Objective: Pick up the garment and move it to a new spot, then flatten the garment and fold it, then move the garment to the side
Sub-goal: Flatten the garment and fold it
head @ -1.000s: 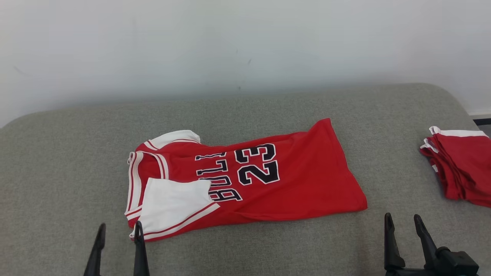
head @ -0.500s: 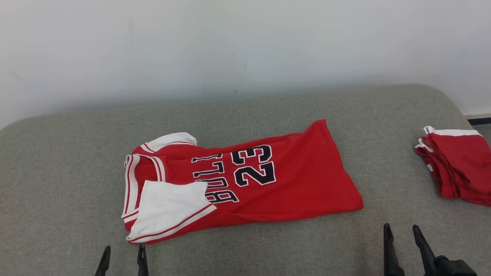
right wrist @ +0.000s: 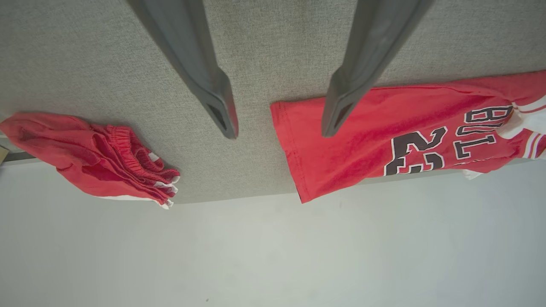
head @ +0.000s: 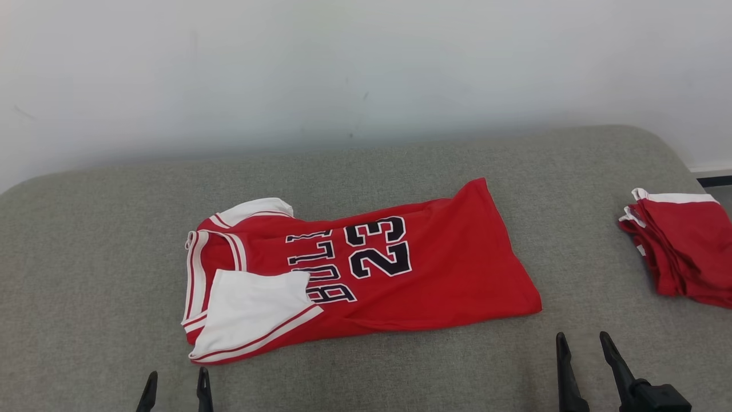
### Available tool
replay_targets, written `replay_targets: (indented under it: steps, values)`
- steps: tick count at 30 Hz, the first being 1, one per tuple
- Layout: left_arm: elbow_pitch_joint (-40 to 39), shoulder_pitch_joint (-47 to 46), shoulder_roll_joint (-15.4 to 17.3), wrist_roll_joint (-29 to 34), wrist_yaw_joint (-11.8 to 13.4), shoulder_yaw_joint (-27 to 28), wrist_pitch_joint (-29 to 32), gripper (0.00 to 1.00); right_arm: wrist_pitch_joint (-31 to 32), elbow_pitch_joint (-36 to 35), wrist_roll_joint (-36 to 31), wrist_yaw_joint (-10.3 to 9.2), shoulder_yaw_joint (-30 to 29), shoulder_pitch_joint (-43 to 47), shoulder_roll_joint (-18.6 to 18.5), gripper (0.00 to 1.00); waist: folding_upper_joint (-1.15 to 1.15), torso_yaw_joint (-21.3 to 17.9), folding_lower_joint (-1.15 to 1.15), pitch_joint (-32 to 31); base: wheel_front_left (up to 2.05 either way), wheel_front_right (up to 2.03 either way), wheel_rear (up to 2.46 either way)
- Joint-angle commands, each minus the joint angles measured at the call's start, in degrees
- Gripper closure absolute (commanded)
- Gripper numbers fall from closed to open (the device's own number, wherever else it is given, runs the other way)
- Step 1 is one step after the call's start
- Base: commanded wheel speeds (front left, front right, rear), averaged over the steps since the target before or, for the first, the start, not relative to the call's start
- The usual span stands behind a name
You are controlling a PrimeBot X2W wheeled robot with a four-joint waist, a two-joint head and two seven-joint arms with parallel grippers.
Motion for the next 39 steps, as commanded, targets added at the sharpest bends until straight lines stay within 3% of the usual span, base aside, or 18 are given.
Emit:
replay_targets:
  steps: [1, 9, 22, 26, 32, 39]
  values:
    - [0.12, -0.24, -0.08, -0.05, 0.07, 0.31, -0.19, 0.0, -0.26, -0.16, -0.9, -0.12, 0.38, -0.13, 0.12, 0.0, 0.0, 0.11, 0.0, -0.07, 0.0, 0.0, 0.0]
    - [0.8, -0.38, -0.09, -1.23, 0.17, 0.83, -0.19, 0.0, -0.26, -1.73, -4.68, -0.12, 3.99, 0.68, 0.09, 0.0, 0.0, 0.75, 0.0, -0.24, 0.0, 0.0, 0.0]
    - [1.41, -1.3, -0.1, -1.54, -0.33, 0.74, -0.19, 0.0, 0.05, -2.0, -3.07, -0.12, 4.03, 0.43, 0.12, 0.0, 0.0, 0.84, 0.0, 0.07, 0.0, 0.0, 0.0]
    - [3.0, -3.16, -0.06, -1.28, -1.5, 0.16, -0.19, 0.0, 1.11, -2.04, -3.09, -0.12, 3.94, -0.62, 0.11, 0.0, 0.0, 0.8, 0.0, 0.47, 0.0, 0.0, 0.0]
    - [12.89, -13.96, 2.29, -2.29, -4.0, -1.42, 1.81, 0.0, 6.12, -3.32, -5.47, -0.12, 4.92, -4.4, -0.49, 0.0, 0.0, 0.4, 0.0, 3.38, 0.0, 0.0, 0.0]
    - [25.23, -31.69, 7.59, -4.42, -5.31, -5.12, 13.78, 0.0, 11.79, -2.91, -3.75, -0.12, 9.43, -12.7, -4.22, 0.0, 0.0, -2.09, 0.0, 9.68, 0.0, 0.0, 0.0]
